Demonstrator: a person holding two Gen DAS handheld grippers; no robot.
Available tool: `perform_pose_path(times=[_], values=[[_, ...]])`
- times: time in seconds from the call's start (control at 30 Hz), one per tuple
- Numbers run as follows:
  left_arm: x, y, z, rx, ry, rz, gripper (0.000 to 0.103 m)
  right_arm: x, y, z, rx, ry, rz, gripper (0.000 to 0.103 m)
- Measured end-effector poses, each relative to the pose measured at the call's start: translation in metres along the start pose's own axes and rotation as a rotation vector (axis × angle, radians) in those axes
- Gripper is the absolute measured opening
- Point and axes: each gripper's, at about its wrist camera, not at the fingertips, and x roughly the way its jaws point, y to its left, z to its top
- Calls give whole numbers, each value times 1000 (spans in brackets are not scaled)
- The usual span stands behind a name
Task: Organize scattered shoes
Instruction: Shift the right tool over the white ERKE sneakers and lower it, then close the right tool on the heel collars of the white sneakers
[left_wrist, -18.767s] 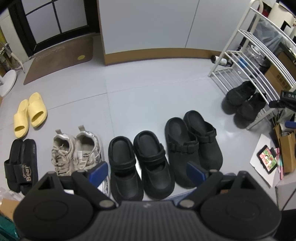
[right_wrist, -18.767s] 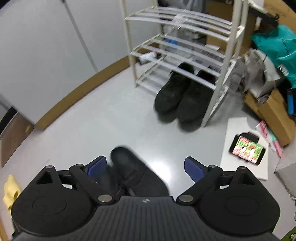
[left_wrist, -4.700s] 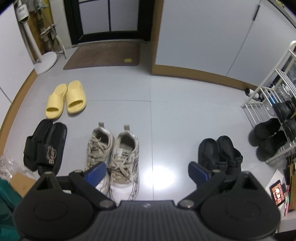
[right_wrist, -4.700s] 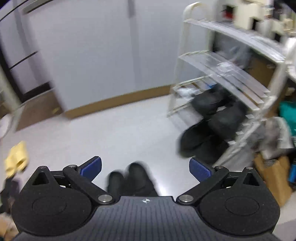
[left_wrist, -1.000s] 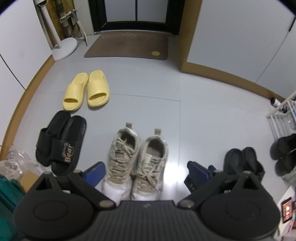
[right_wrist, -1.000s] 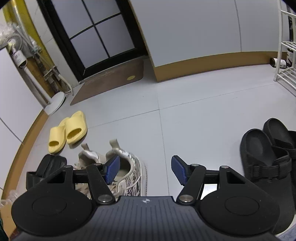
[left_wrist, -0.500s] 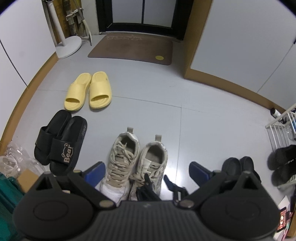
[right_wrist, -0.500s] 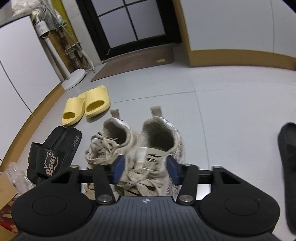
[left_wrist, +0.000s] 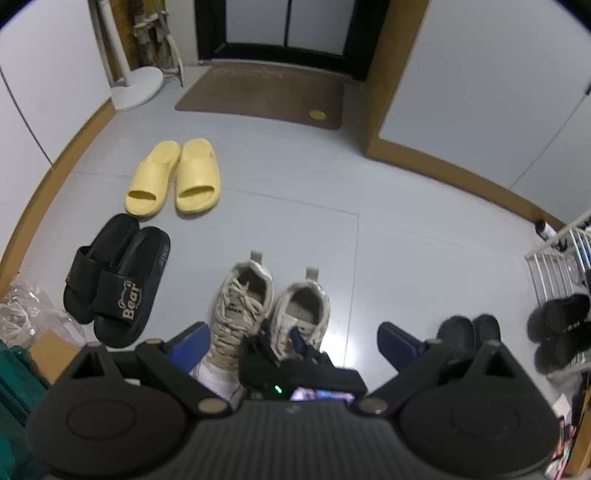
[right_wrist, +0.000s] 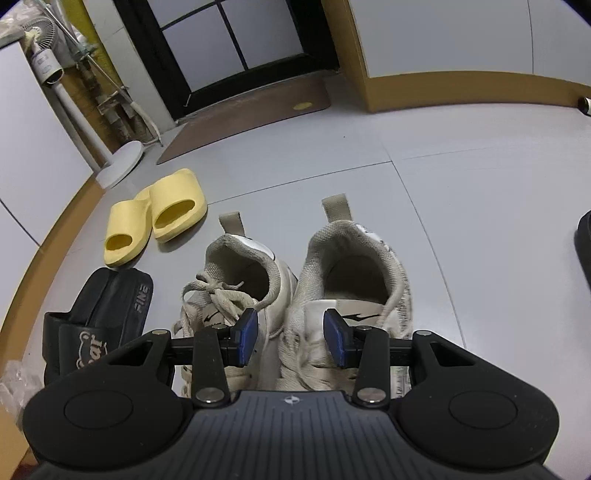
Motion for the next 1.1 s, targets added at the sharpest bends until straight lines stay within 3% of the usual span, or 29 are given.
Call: perform_pose_path(times=[0.23, 0.5, 0.77, 1.1], values=[[1, -5, 2, 8, -4, -4, 98, 10, 6, 2, 26, 6, -33, 50], [3, -10, 3, 16, 2, -13, 98, 27, 13, 1, 54, 23, -79, 49], [5, -11, 4, 10, 6, -14, 98, 33, 9, -17, 40, 36, -64, 46], [6, -12, 2, 16, 6, -19, 98, 48, 6, -7, 35, 128, -34, 46]])
